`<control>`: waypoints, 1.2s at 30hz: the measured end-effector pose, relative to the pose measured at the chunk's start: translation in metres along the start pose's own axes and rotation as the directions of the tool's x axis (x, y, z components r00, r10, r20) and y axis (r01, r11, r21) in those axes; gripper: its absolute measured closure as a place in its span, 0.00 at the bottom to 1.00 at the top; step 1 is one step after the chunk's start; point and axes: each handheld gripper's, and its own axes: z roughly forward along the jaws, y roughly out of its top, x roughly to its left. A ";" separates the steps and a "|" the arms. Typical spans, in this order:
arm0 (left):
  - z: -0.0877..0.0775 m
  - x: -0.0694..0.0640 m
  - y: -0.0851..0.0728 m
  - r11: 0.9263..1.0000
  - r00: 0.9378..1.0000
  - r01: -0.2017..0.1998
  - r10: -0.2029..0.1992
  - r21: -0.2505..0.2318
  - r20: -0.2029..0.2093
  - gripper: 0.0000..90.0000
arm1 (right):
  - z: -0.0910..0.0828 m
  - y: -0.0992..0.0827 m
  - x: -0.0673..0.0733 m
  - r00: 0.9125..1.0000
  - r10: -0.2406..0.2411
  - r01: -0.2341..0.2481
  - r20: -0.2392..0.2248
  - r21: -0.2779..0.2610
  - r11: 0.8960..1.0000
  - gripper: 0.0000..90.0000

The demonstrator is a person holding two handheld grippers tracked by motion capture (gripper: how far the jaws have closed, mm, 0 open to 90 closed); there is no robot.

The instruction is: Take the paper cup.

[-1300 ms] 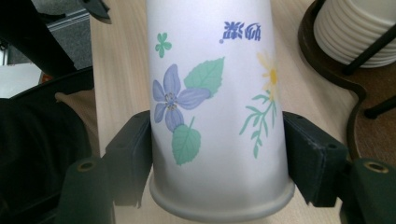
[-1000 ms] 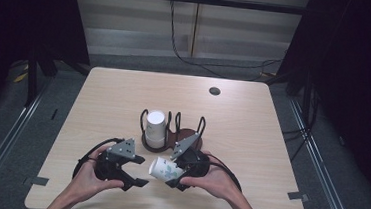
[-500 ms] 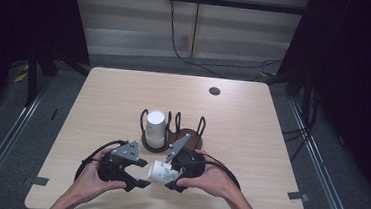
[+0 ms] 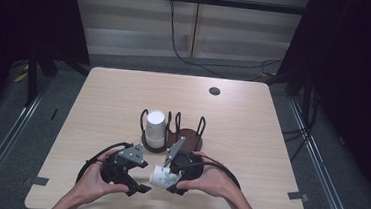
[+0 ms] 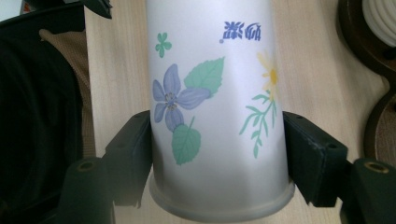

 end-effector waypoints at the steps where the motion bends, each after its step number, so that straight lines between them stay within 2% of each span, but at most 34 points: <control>1: 0.000 0.001 0.000 1.000 1.000 0.007 -0.007 0.007 0.001 0.20 | 0.000 0.000 0.000 1.000 0.001 -0.001 -0.004 0.004 1.000 0.34; 2: 0.000 0.001 0.000 1.000 1.000 0.006 -0.006 0.007 0.005 0.20 | 0.000 0.000 0.000 1.000 -0.011 0.011 -0.005 0.001 1.000 0.34; 7: 0.002 0.000 0.001 1.000 1.000 0.004 -0.004 0.006 0.010 0.20 | 0.002 0.002 0.003 1.000 -0.008 0.008 -0.012 0.005 1.000 0.34; 9: 0.005 -0.001 0.002 1.000 1.000 -0.013 0.013 0.011 0.013 0.20 | 0.004 0.003 0.004 1.000 -0.018 0.018 -0.014 0.004 1.000 0.34; 11: 0.006 -0.001 0.003 1.000 1.000 -0.012 0.012 0.010 0.014 0.20 | 0.005 0.005 0.006 0.999 -0.034 0.034 -0.011 -0.007 0.999 0.34; 13: 0.006 -0.001 0.002 1.000 0.999 -0.024 0.024 0.009 0.039 0.20 | 0.005 0.007 0.008 0.999 -0.048 0.048 -0.012 -0.008 0.999 0.33; 14: 0.005 -0.001 0.003 0.999 0.999 -0.033 0.032 0.014 0.034 0.20 | 0.005 0.008 0.009 0.999 -0.047 0.047 -0.012 -0.007 0.999 0.34; 16: 0.005 -0.001 0.002 0.999 0.999 -0.032 0.032 0.004 0.039 0.22 | 0.005 0.008 0.010 0.998 -0.051 0.051 -0.021 -0.005 0.999 0.33; 18: 0.005 -0.001 0.003 0.999 0.998 -0.035 0.034 0.017 0.045 0.23 | 0.006 0.008 0.010 0.998 -0.054 0.053 -0.030 -0.013 0.998 0.33; 21: 0.007 -0.002 0.003 0.999 0.998 -0.037 0.036 0.015 0.045 0.24 | 0.006 0.008 0.010 0.998 -0.052 0.052 -0.026 -0.022 0.998 0.33; 27: 0.008 -0.002 0.002 0.999 0.996 -0.047 0.045 0.014 0.074 0.32 | 0.005 0.009 0.011 0.998 -0.057 0.056 -0.031 -0.032 0.998 0.33; 34: 0.009 -0.002 0.002 0.999 0.995 -0.045 0.043 0.012 0.091 0.32 | 0.007 0.012 0.014 0.996 -0.074 0.072 -0.044 -0.045 0.996 0.33; 35: 0.008 -0.003 0.002 0.998 0.994 -0.058 0.057 0.009 0.089 0.37 | 0.007 0.013 0.015 0.996 -0.077 0.075 -0.035 -0.044 0.996 0.33; 36: 0.007 -0.004 0.002 0.998 0.994 -0.055 0.054 0.011 0.098 0.37 | 0.007 0.013 0.016 0.996 -0.078 0.076 -0.034 -0.041 0.996 0.34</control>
